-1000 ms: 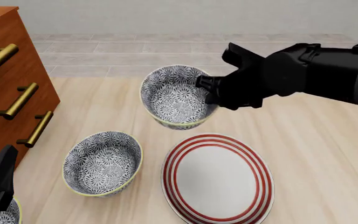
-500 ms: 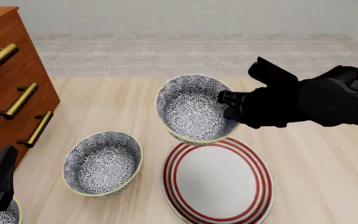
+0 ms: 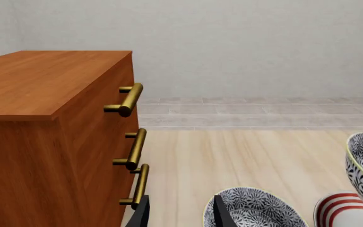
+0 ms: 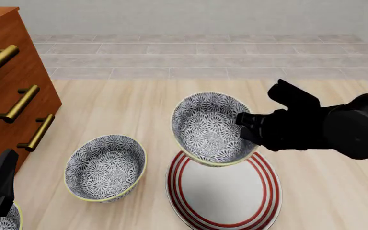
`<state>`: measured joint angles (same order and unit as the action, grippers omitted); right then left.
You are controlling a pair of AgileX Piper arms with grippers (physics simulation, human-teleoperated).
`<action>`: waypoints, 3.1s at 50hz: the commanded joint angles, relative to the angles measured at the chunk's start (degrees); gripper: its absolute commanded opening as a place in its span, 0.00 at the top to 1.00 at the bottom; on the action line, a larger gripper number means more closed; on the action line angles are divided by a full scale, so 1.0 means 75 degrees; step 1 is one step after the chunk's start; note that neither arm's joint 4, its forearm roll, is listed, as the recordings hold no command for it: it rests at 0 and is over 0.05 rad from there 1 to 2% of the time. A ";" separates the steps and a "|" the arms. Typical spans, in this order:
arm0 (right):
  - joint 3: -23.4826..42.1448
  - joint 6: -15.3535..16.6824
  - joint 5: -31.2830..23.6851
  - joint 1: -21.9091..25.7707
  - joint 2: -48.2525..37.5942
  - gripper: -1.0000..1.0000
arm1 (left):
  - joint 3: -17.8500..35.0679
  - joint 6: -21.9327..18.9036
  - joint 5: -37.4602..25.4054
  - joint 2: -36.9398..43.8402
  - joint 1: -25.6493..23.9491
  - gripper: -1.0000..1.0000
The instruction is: Pick up the bowl and put it in the front on the plate.
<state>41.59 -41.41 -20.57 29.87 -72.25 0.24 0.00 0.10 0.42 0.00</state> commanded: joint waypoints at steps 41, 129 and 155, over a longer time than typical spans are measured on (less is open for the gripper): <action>-0.1704 -0.0333 0.1320 0.0045 -0.0136 1.00 | 0.0000 0.0000 0.0000 0.0000 0.0000 0.00; -0.1625 0.0076 0.0911 -0.0169 0.0162 0.00 | 0.0000 0.0000 0.0000 0.0000 0.0000 0.00; -0.0081 0.1059 -0.0247 -0.0906 0.0220 0.00 | 0.0000 0.0000 0.0000 0.0000 0.0000 0.00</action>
<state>37.26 -35.84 -19.59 24.88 -71.02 0.24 0.00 0.10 0.42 0.00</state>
